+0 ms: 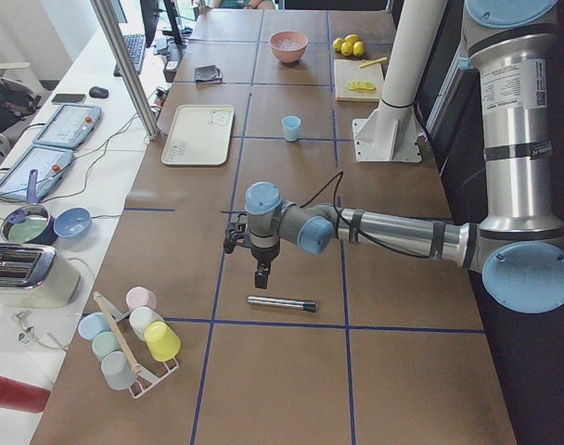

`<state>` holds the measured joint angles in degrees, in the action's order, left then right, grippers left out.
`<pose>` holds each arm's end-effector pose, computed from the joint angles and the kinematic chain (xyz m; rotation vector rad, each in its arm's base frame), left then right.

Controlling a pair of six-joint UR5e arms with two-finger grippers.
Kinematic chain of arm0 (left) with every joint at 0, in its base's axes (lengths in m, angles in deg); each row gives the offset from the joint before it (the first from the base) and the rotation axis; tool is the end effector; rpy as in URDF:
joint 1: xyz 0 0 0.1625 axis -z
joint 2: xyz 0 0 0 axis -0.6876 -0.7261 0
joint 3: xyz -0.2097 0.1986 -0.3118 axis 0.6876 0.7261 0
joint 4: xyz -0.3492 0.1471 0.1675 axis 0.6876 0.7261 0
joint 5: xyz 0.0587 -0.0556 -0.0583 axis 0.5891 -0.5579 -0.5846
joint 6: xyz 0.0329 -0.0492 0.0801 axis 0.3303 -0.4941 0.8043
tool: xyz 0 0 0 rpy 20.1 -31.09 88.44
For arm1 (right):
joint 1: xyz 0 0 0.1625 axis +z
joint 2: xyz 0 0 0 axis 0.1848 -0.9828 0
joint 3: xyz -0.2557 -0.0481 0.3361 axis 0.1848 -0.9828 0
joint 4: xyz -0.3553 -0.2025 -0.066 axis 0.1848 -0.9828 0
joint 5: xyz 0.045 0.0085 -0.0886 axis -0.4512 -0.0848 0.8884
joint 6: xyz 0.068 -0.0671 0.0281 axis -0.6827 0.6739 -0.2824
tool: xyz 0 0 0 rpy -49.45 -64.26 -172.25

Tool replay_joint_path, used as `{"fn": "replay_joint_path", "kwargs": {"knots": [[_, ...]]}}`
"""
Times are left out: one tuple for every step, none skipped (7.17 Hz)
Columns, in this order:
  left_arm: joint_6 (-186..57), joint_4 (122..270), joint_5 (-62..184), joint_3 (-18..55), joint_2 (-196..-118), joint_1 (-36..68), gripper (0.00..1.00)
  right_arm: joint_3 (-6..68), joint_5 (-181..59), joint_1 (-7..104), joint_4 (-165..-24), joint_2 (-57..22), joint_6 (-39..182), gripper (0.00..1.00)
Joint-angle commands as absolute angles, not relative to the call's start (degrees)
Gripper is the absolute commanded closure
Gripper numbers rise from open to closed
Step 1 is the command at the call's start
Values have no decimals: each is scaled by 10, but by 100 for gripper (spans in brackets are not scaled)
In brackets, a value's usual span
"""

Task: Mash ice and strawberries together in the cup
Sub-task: 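Lower the left gripper and grasp the metal rod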

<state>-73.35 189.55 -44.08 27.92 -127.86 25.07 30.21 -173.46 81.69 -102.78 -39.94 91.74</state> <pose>0.0942 -0.4413 0.6134 0.0884 0.7178 0.0858 0.0819 -0.4782 0.6487 0.1219 -0.7884 -0.0573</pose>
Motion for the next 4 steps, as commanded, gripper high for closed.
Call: {"fn": "replay_joint_path", "kwargs": {"knots": [[-843, 2044, -438, 197, -1272, 248, 0, 302, -1733, 816, -1027, -399, 918, 0], [-883, 2112, -436, 156, -1275, 243, 0, 302, -1733, 817, -1027, -399, 918, 0], [-908, 2136, -433, 136, -1279, 234, 0, 302, -1732, 817, -1027, -399, 918, 0], [-921, 2138, -432, 135, -1281, 213, 0, 302, -1732, 816, -1027, -399, 918, 0]]}}
